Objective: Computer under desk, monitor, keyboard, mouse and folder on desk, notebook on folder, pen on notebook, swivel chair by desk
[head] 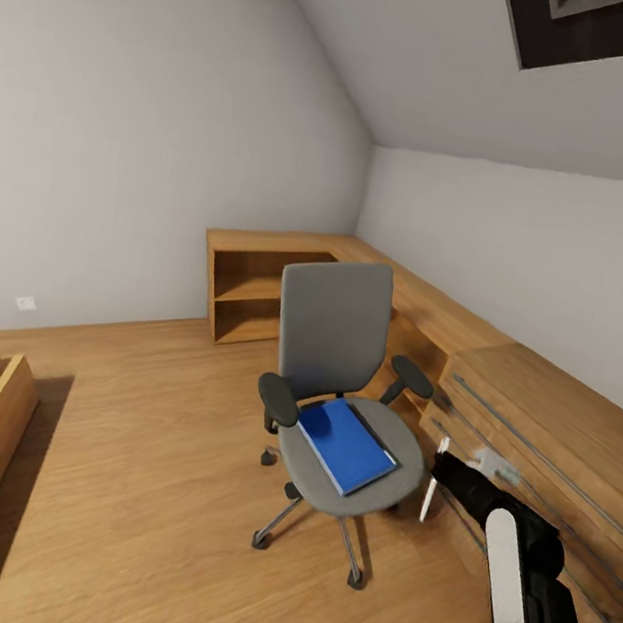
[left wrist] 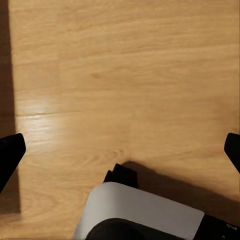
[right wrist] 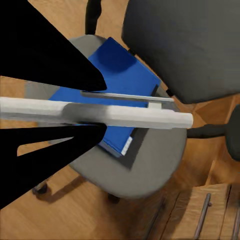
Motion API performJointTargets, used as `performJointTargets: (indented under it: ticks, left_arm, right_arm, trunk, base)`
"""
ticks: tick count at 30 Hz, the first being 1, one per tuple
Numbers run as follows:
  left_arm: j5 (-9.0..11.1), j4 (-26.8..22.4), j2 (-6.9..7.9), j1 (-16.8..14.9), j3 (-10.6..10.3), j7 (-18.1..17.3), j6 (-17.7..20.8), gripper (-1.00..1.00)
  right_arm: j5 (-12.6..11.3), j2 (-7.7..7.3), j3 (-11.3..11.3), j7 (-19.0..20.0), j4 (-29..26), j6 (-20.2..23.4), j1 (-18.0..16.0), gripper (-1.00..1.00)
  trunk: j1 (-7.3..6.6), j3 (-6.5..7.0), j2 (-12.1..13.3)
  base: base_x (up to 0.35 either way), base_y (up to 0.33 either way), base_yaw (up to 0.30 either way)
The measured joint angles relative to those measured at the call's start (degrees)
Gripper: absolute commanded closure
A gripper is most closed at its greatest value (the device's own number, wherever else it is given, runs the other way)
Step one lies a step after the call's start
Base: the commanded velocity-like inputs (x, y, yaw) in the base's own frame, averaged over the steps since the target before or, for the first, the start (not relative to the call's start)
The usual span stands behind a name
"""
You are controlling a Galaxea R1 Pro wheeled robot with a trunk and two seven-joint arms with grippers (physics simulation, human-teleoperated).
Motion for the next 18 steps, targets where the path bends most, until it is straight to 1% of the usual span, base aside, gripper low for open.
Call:
performJointTargets:
  ticks: [1, 3, 4, 5, 6, 7, 8, 11, 12, 13, 14, 15, 16, 17, 18]
  left_arm:
    - [-1.2, 1.2, -0.67, -0.6, 0.0, -0.1, -0.2, -1.00]
    - [-1.4, 1.3, -0.72, -0.6, 0.0, -0.1, -0.2, -1.00]
    - [-1.4, 1.3, -0.76, -0.7, 0.0, -0.2, -0.3, -1.00]
    - [-1.4, 1.4, -0.76, -0.7, 0.0, -0.2, -0.3, -1.00]
    - [-1.5, 1.4, -0.80, -0.7, -0.1, -0.2, -0.3, -1.00]
    - [-1.5, 1.4, -0.83, -0.7, -0.1, -0.2, -0.3, -1.00]
    - [-1.8, 1.4, -0.93, -0.7, -0.5, -0.3, -0.3, -1.00]
    - [-2.8, 1.4, -1.12, -0.7, -1.8, -0.3, -0.3, -1.00]
    - [-3.7, 1.5, -1.23, -0.7, -2.9, -0.2, -0.4, -1.00]
    - [-4.1, 1.5, -1.27, -0.7, -3.4, -0.1, -0.4, -1.00]
    - [-4.9, 1.5, -1.32, -0.7, -4.2, -0.1, -0.5, -1.00]
    - [-5.4, 1.7, -1.48, -0.7, -4.8, 0.0, -0.5, -1.00]
    - [-5.6, 1.9, -1.57, -0.7, -5.0, 0.0, -0.5, -1.00]
    - [-6.0, 2.2, -1.83, -0.7, -5.3, 0.0, -0.5, -1.00]
    - [-6.1, 2.4, -1.98, -0.7, -5.4, 0.0, -0.5, -1.00]
  right_arm:
    - [-3.0, 0.24, -3.9, 0.0, -0.2, 0.2, 0.0, 1.00]
    - [-3.8, 0.27, -4.8, 0.1, -0.2, 0.1, 0.0, 1.00]
    - [-4.3, 0.33, -7.9, 0.1, -0.2, 0.2, 0.0, 1.00]
    - [-4.7, 0.36, -8.6, 0.1, -0.2, 0.1, 0.0, 1.00]
    - [-5.3, 0.40, -9.8, 0.1, -0.2, 0.1, 0.0, 1.00]
    - [-5.8, 0.39, -10.5, 0.1, -0.2, 0.1, 0.0, 1.00]
    - [-6.8, 0.38, -11.6, 0.1, -0.2, 0.1, 0.0, 1.00]
    - [-8.8, 0.38, -13.7, 0.1, -0.2, 0.2, 0.0, 1.00]
    - [-10.1, 0.37, -15.2, 0.1, -0.2, 0.5, 0.0, 1.00]
    - [-10.8, 0.37, -16.1, 0.1, -0.2, 0.8, 0.0, 1.00]
    - [-11.8, 0.37, -18.1, 0.1, -0.2, 1.5, 0.0, 1.00]
    - [-12.9, 0.40, -20.6, 0.1, -0.2, 2.3, 0.0, 1.00]
    - [-13.6, 0.41, -21.8, 0.1, -0.2, 2.7, 0.0, 1.00]
    - [-14.6, 0.43, -23.9, 0.1, -0.2, 3.2, 0.0, 1.00]
    - [-15.2, 0.42, -24.9, 0.1, -0.2, 3.4, 0.0, 1.00]
  trunk:
    - [-0.22, 0.18, 0.4]
    - [-0.66, 0.54, 1.2]
    - [-0.88, 0.72, 1.6]
    - [-1.10, 0.90, 2.0]
    - [-1.32, 1.08, 2.4]
    - [-1.54, 1.26, 2.8]
    - [-1.76, 1.44, 3.2]
    - [-2.42, 1.98, 4.4]
    - [-2.64, 2.15, 4.8]
    - [-2.86, 2.33, 5.2]
    - [-3.08, 2.51, 5.6]
    - [-3.30, 2.68, 6.0]
    - [-3.52, 2.85, 6.4]
    - [-3.74, 3.00, 6.8]
    - [-3.95, 3.16, 7.2]
  base:
    - [0.000, 0.000, -0.248]
    - [0.000, 0.000, -0.259]
    - [0.000, 0.000, -0.268]
    - [0.000, 0.000, -0.270]
    - [0.000, 0.000, -0.271]
    - [0.000, 0.000, -0.272]
    - [0.000, 0.000, -0.272]
    - [0.000, 0.000, -0.273]
    - [0.000, 0.000, -0.273]
    - [0.000, 0.000, -0.274]
    - [0.000, 0.000, -0.271]
    - [0.000, 0.000, -0.269]
    - [0.000, 0.000, -0.263]
    - [0.000, 0.000, -0.261]
    - [0.000, 0.000, -0.258]
